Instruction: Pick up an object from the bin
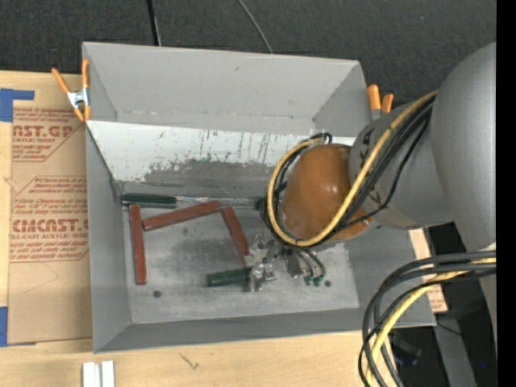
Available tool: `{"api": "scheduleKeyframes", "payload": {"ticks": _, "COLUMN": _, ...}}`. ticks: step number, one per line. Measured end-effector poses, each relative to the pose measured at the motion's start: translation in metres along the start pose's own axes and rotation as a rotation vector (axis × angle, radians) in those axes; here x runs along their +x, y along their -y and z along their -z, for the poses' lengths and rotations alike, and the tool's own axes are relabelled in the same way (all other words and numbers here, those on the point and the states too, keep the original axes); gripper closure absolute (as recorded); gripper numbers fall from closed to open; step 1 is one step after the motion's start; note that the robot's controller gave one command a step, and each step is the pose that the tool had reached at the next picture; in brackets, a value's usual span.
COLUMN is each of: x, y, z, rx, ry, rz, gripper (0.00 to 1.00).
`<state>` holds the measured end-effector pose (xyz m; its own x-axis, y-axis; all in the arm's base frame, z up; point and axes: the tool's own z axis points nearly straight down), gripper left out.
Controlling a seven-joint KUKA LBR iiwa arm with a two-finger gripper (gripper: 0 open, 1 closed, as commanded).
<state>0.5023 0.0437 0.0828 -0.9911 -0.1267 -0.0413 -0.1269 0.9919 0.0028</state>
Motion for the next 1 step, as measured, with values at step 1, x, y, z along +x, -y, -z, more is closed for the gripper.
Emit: {"api": "scheduleKeyframes", "payload": {"ticks": 1, "x": -0.0072, "y": -0.0177, "z": 0.1757, "rx": 0.003, "ry": -0.032, "rz": -0.023, "gripper": 1.00}}
